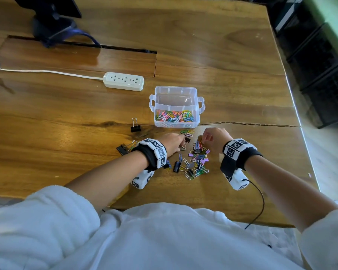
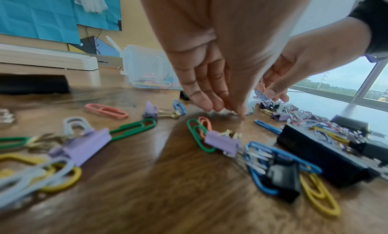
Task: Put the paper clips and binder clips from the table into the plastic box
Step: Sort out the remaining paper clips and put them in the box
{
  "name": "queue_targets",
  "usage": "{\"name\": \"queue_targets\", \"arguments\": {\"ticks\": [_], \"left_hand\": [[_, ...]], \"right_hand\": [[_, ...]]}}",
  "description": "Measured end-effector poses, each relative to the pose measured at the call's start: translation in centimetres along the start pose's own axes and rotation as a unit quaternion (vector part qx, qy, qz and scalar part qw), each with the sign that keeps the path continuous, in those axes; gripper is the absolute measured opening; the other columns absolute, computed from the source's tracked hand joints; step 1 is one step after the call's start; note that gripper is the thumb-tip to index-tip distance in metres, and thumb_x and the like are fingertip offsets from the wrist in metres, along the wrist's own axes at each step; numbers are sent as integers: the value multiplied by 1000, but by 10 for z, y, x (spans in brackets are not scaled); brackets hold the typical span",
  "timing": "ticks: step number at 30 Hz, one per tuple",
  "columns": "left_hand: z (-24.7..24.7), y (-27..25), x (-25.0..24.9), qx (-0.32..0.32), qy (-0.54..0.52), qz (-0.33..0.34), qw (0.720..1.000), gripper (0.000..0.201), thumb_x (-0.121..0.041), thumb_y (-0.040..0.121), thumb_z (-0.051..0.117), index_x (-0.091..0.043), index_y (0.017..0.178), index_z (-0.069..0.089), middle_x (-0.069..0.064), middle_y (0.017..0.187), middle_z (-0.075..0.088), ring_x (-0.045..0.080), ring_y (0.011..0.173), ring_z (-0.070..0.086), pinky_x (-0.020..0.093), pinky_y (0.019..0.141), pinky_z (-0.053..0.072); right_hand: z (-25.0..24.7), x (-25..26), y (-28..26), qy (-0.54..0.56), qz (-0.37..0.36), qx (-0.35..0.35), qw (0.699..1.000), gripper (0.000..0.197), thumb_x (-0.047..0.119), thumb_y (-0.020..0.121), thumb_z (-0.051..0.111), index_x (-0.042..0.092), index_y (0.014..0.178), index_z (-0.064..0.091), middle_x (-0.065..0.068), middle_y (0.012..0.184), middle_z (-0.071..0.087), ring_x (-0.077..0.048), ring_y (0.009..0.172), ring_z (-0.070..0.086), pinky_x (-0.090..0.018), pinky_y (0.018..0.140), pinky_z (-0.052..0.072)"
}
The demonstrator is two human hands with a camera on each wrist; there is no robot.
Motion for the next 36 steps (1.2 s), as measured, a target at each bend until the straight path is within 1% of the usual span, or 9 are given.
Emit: {"name": "queue_targets", "arguments": {"ticks": [3,10,15,19,21,24,28,32,36], "left_hand": [[-6,1,7,-26,-16,1,1000,16,-12,91,56,-7,105,61,10,113,61,25,108,56,34,91,43],[-25,11,10,-61,11,26,998,13,-9,91,56,-5,100,64,11,112,57,26,106,56,33,90,44],[-27,23,0,-31,147,100,984,20,4,90,48,-1,103,62,12,113,58,28,100,61,37,87,51],[-21,31,-9,18,232,138,963,36,9,91,40,-2,121,58,9,132,55,23,119,56,36,99,47],[-20,33,-13,35,254,134,957,39,11,91,40,-2,123,57,6,138,51,26,118,58,39,97,50],[-16,34,-12,52,241,126,961,40,11,91,39,-2,127,52,10,141,50,30,115,59,42,96,49],[-21,32,-3,30,159,113,980,18,0,91,48,-4,97,64,12,121,62,28,107,59,37,94,48],[-20,25,6,14,84,87,993,18,-6,90,55,-6,102,69,9,115,62,25,109,57,34,95,45],[-17,20,13,-24,15,62,998,12,-11,85,66,-7,95,71,8,112,64,23,107,58,34,94,46]], "right_hand": [[-4,7,2,17,-21,12,1000,13,6,81,60,17,86,64,5,82,61,-13,75,54,-18,66,41],[-10,15,-7,-53,-73,93,992,29,5,84,59,21,107,66,2,94,69,-8,81,57,-19,83,45],[-8,9,-11,-78,-73,97,990,15,13,84,63,16,96,69,-1,97,71,-9,79,56,-20,77,45],[-4,3,-12,-78,-64,95,990,11,13,84,62,16,92,69,0,96,70,-9,77,55,-19,71,40],[-4,2,-12,-81,-61,92,991,11,13,84,61,16,91,69,-1,96,70,-9,79,55,-20,72,39],[-3,3,-13,-80,-61,87,991,12,12,84,61,15,91,70,-1,95,70,-10,80,55,-21,72,39],[-3,1,-13,-74,-49,79,993,12,12,84,60,17,91,69,0,94,70,-11,81,56,-21,74,43],[-3,-1,-11,-55,-33,56,996,14,12,84,58,17,90,68,1,94,71,-9,79,57,-18,72,43],[-3,1,-12,-27,-16,52,998,18,23,80,69,13,95,67,1,91,68,-12,79,59,-21,74,46]]}}
Point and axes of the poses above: each hand's wrist, its own y-axis towards the middle knuckle, its own z-axis out of the palm, x = y × z, the point moved 2 cm from there along y, towards the middle knuckle
